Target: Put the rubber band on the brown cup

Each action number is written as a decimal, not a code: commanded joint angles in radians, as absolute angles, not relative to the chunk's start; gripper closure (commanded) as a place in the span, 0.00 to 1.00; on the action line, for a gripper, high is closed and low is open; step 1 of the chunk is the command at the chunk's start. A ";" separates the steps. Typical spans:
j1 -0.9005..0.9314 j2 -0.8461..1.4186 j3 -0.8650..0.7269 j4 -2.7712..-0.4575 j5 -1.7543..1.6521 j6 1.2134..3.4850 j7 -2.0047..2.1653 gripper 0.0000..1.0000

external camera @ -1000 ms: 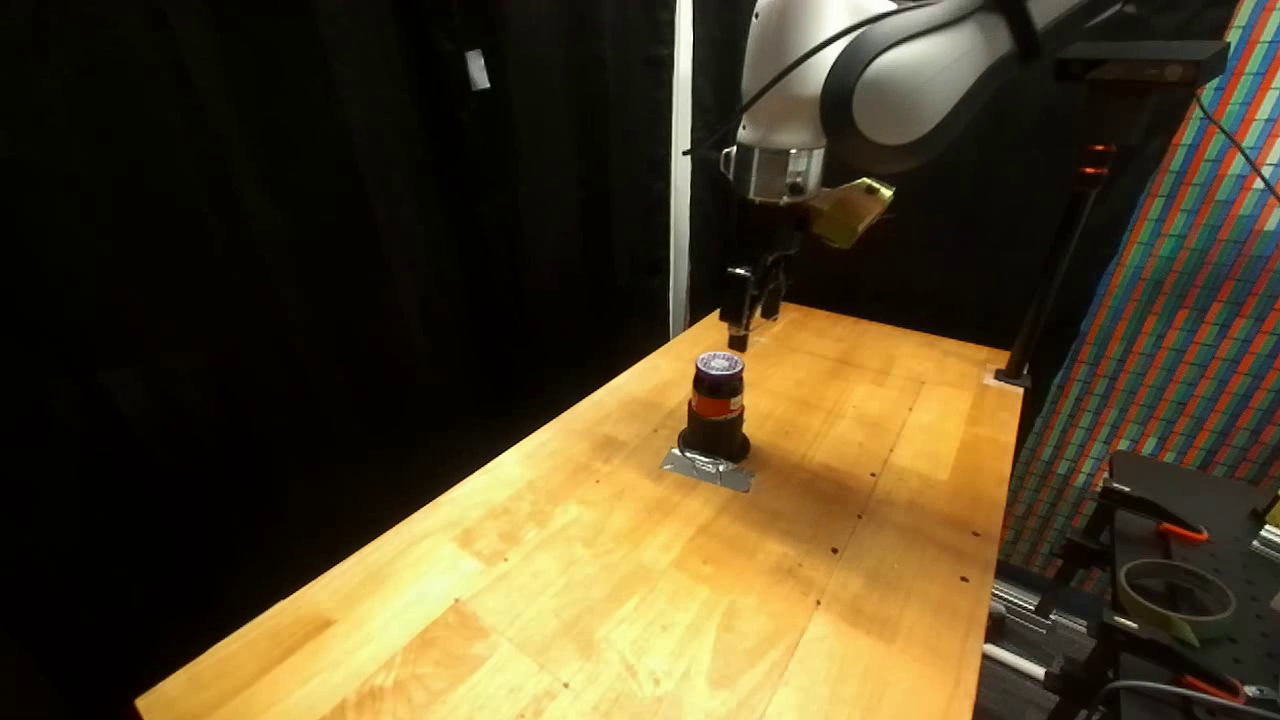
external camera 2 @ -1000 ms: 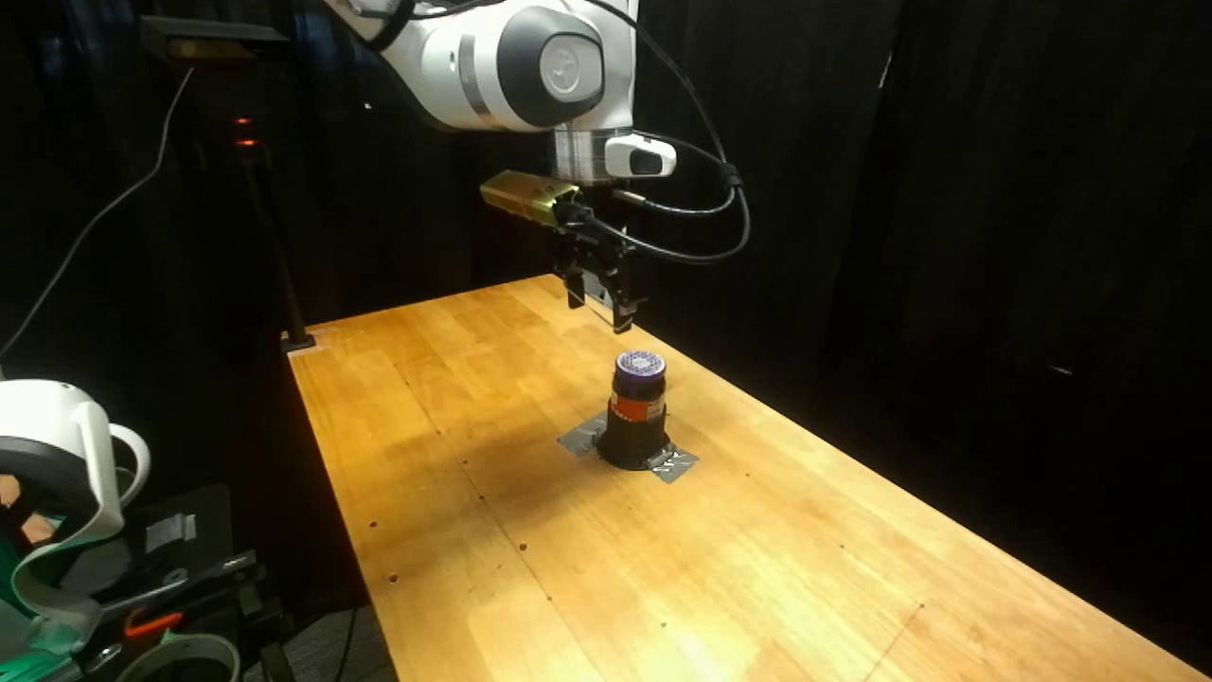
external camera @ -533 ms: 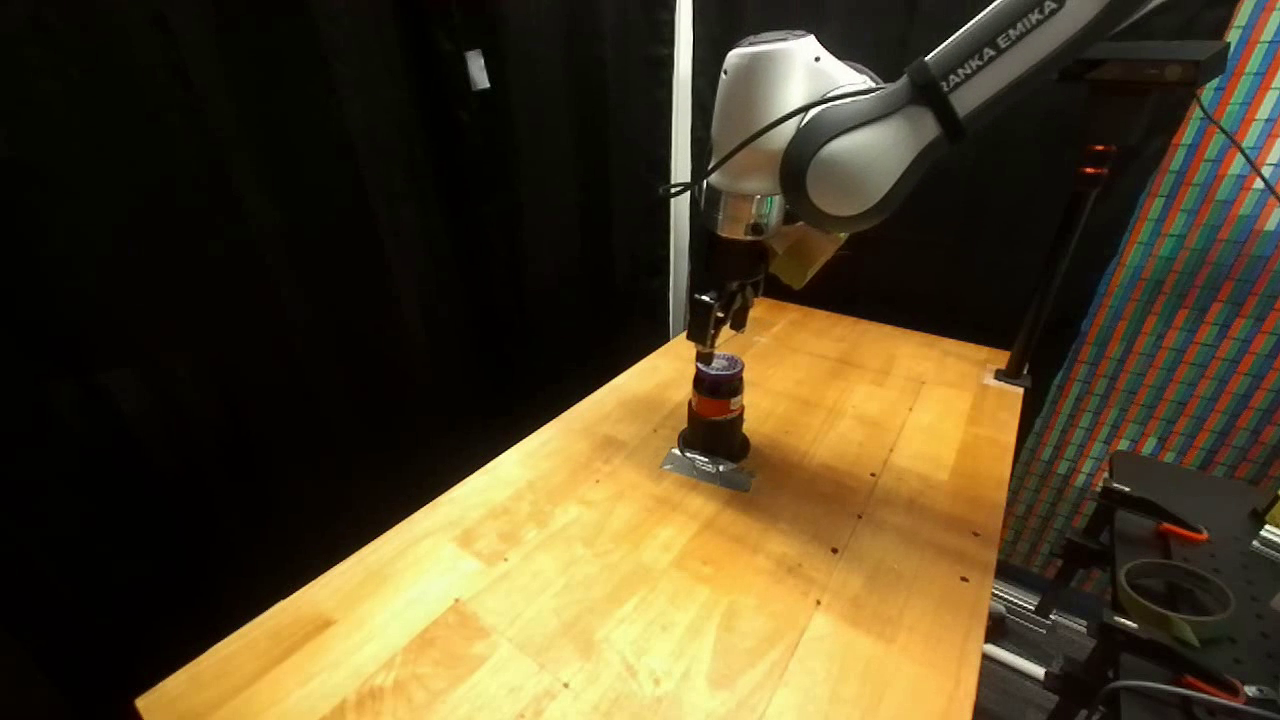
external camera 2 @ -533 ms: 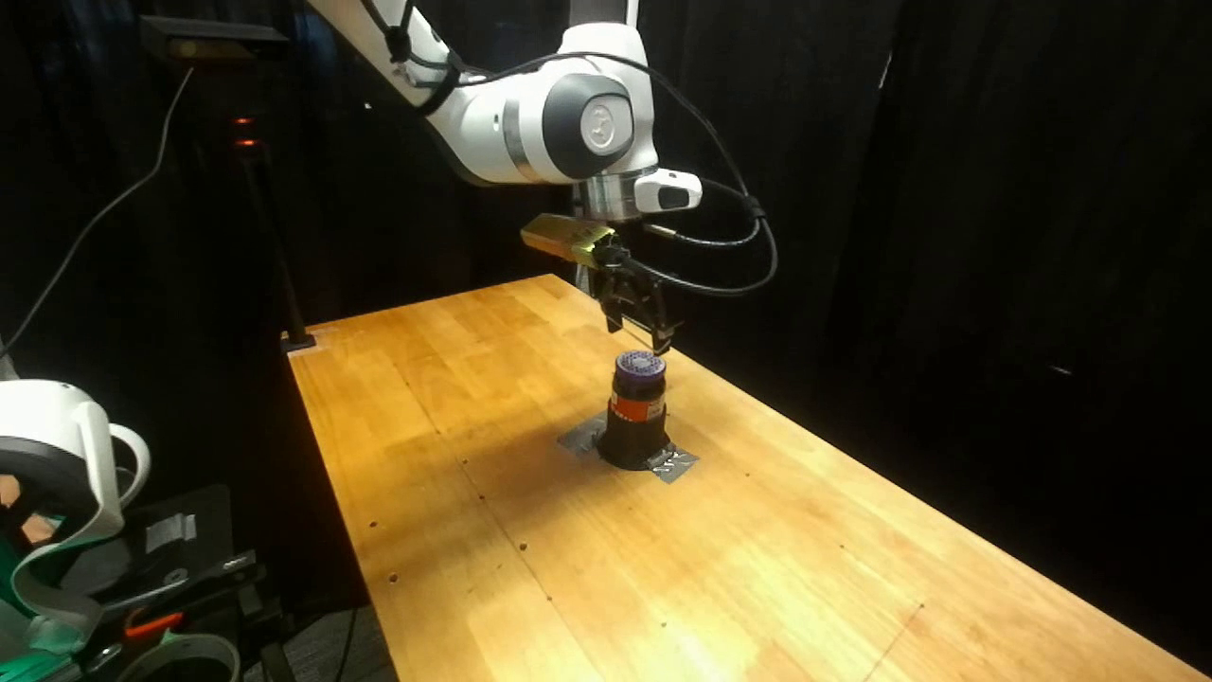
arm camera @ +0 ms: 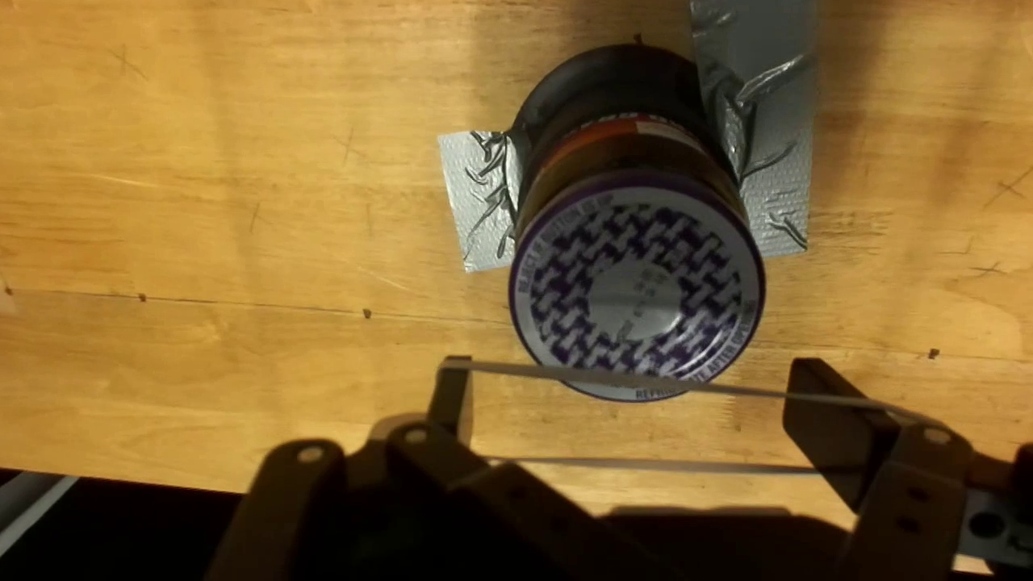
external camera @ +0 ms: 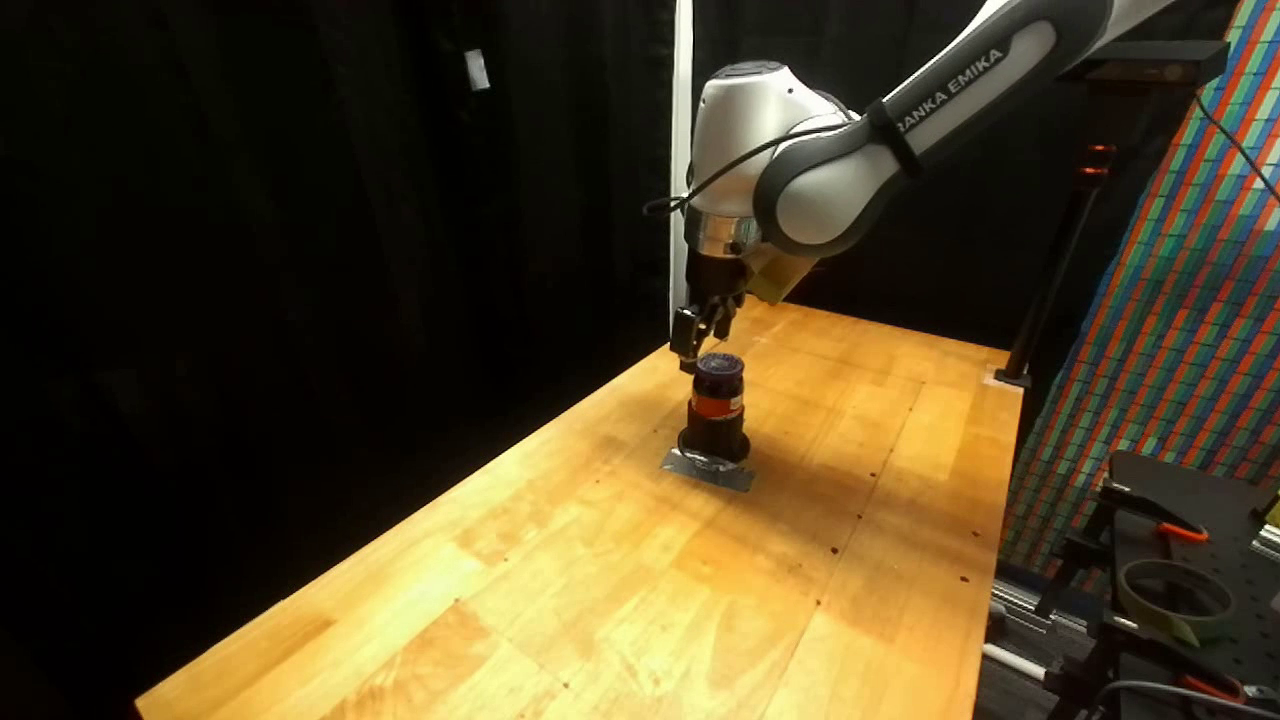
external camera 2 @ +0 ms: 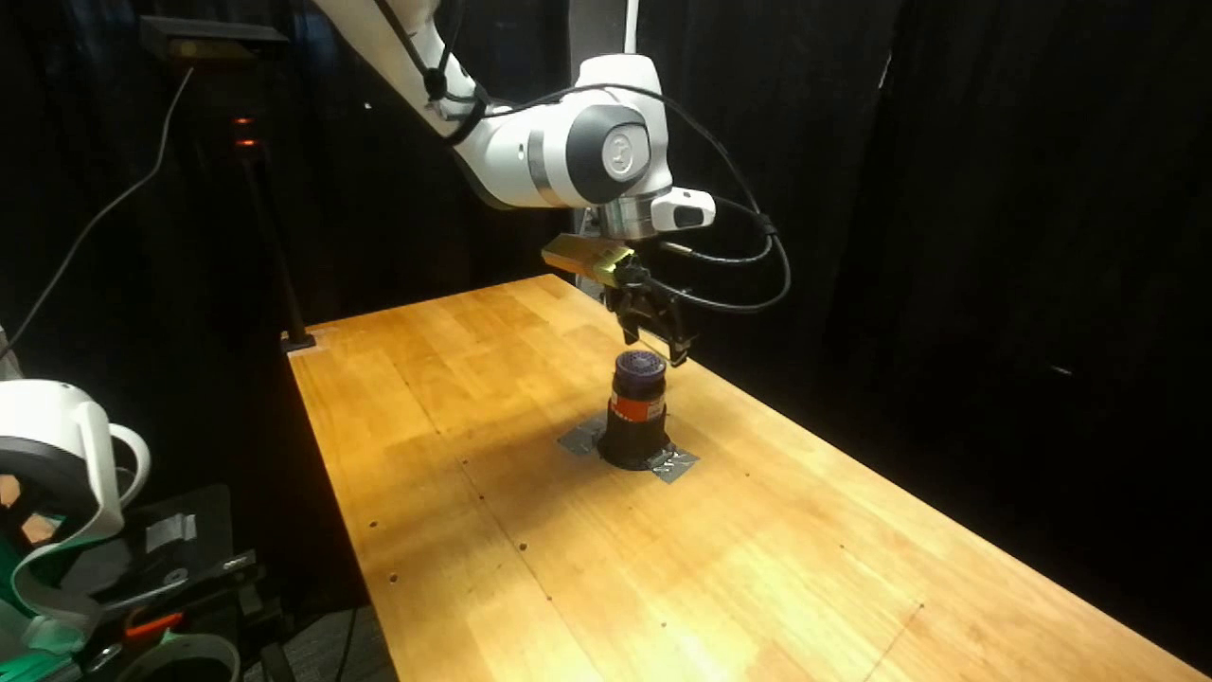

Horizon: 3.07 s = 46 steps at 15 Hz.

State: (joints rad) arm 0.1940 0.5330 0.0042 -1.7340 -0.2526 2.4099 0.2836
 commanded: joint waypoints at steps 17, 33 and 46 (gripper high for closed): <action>0.187 0.536 -0.005 -1.770 -0.213 2.316 0.241 0.00; 0.127 0.388 -0.002 -2.068 -0.128 2.500 0.194 0.00; 0.101 0.290 -0.045 -2.476 -0.176 3.291 0.120 0.95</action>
State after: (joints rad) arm 0.1293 0.3300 -0.0493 -2.3579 -0.1512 3.1026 0.1611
